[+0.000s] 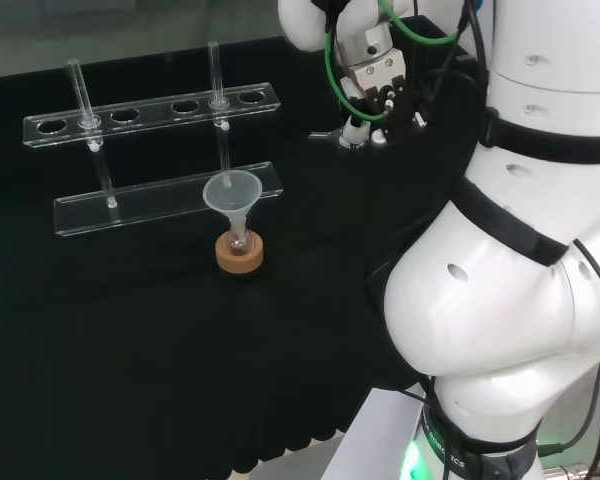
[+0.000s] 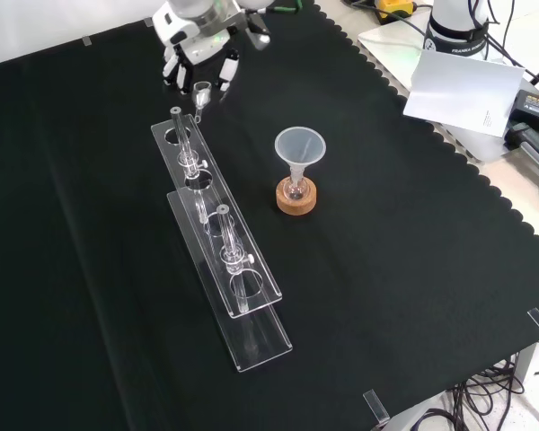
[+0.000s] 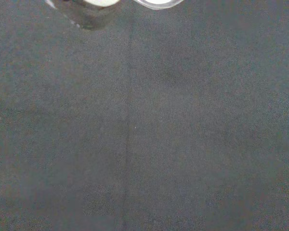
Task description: Pour all the NaCl from the weighing funnel into the round-bottom flask.
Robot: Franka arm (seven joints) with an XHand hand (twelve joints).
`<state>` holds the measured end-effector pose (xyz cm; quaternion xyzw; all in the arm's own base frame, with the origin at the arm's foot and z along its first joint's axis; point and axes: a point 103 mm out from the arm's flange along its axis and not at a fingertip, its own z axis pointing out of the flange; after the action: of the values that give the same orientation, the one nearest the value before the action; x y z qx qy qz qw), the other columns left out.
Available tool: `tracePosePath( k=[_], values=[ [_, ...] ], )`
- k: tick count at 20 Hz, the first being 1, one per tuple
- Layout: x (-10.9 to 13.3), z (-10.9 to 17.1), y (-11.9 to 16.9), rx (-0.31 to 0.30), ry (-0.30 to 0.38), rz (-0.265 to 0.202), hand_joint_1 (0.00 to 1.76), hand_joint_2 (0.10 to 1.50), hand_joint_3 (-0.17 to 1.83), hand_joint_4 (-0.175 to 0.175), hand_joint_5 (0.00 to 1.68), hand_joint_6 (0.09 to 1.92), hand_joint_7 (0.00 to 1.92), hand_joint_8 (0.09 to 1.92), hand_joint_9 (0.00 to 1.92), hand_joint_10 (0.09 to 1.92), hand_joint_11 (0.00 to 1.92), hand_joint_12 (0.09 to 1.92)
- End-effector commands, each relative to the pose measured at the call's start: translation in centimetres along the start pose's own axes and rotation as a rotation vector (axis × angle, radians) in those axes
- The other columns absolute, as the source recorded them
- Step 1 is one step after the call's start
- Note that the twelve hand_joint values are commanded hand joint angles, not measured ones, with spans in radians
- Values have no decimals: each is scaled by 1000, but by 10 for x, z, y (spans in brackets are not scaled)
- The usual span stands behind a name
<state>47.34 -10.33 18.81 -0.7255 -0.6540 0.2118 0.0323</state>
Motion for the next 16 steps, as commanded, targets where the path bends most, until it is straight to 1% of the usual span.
tracePosePath(
  k=[1,7,16],
  values=[
    [12,-12,-41,-18,-34,16,1128,1037,-175,175,1389,323,514,687,930,386,792,1052],
    [22,-24,-69,-33,-51,21,1128,1037,-175,175,1389,324,511,689,931,383,793,1050],
    [51,-49,-114,-51,-97,22,1127,1038,-175,175,1386,327,503,690,930,378,796,1047]
  ],
)
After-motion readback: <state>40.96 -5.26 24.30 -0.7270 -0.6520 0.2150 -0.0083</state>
